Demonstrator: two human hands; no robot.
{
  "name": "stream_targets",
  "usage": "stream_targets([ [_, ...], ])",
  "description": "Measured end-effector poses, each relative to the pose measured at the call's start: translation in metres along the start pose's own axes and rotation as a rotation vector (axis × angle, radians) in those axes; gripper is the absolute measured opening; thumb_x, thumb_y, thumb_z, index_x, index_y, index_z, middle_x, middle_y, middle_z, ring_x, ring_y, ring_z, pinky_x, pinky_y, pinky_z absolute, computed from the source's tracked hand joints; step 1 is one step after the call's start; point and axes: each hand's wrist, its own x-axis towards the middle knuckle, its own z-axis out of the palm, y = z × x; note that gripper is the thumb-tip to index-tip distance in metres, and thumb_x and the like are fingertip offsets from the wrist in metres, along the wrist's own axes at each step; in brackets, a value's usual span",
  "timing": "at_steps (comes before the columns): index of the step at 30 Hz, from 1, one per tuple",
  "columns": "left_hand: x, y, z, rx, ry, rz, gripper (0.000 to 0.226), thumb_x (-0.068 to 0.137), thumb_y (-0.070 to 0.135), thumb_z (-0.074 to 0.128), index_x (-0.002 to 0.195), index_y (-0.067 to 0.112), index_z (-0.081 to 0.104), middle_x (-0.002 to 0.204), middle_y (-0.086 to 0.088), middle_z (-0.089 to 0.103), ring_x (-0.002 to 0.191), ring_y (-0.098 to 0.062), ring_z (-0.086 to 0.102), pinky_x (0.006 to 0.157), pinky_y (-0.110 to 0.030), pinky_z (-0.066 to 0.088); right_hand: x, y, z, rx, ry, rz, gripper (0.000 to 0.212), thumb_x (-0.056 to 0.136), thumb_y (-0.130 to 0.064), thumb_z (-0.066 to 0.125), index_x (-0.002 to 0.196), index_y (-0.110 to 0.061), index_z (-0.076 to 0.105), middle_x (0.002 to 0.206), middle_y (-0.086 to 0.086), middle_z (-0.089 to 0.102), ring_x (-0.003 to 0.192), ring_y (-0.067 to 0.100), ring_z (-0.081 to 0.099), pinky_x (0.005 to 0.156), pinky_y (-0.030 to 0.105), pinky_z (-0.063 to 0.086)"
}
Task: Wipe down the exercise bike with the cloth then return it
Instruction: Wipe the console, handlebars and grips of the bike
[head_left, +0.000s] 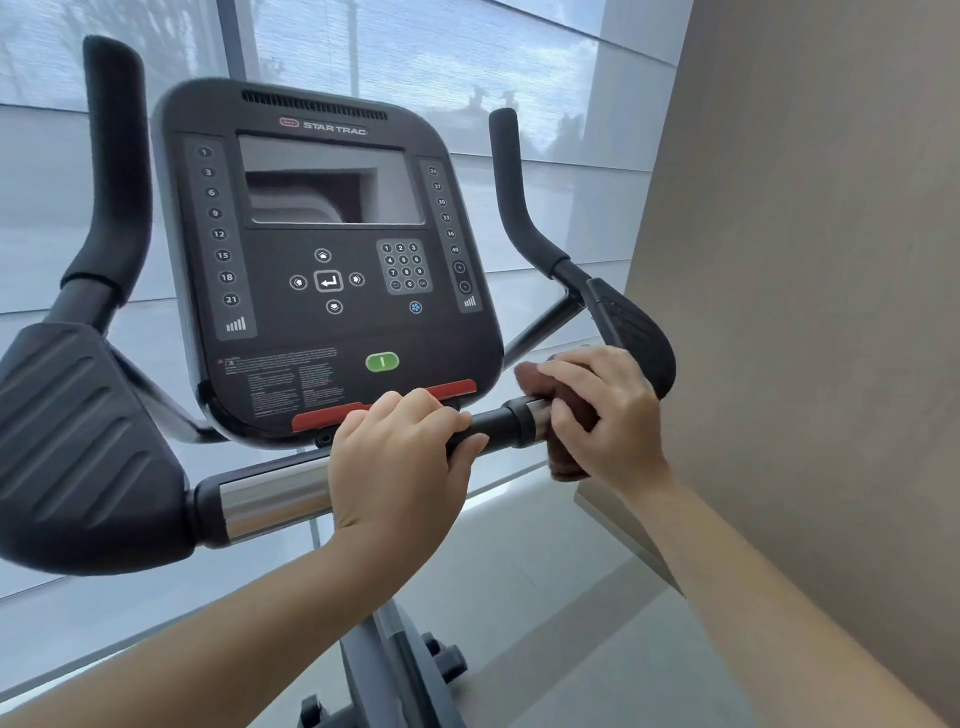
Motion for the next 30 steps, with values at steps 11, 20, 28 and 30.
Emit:
stream_targets([
  [11,0.002,0.003,0.001,-0.013,0.004,-0.049,0.013,0.064,0.026,0.081,0.072,0.021,0.072,0.062,0.007,0.061,0.056,-0.021,0.052,0.056,-0.028,0.028,-0.035,0.027,0.041,-0.163,0.488,-0.017,0.029,0.085,-0.025,0.043,0.104,-0.009,0.059,0.105,0.022,0.064,0.108,0.039,0.053,0.098,0.043,0.043],
  [20,0.002,0.003,0.003,-0.008,0.0,-0.052,0.013,0.065,0.027,0.08,0.074,0.021,0.072,0.063,0.007,0.062,0.058,-0.02,0.052,0.058,-0.027,0.027,-0.042,0.022,0.059,-0.174,0.563,-0.128,0.034,0.088,-0.034,0.04,0.105,-0.009,0.055,0.114,0.015,0.052,0.112,0.037,0.048,0.103,0.043,0.039],
  [28,0.002,0.005,0.003,-0.018,0.011,-0.08,0.012,0.065,0.027,0.08,0.073,0.022,0.072,0.062,0.007,0.062,0.057,-0.02,0.051,0.059,-0.027,0.026,-0.034,-0.003,0.055,-0.062,0.513,0.03,0.028,0.085,-0.025,0.046,0.101,-0.01,0.062,0.107,0.017,0.064,0.111,0.036,0.051,0.1,0.045,0.04],
  [30,0.002,0.005,0.002,-0.032,0.016,-0.082,0.012,0.065,0.026,0.081,0.072,0.021,0.073,0.061,0.006,0.063,0.057,-0.02,0.052,0.059,-0.027,0.026,-0.034,-0.017,0.057,-0.03,0.452,-0.072,0.028,0.085,-0.028,0.047,0.101,-0.012,0.062,0.109,0.013,0.062,0.108,0.035,0.054,0.096,0.046,0.044],
])
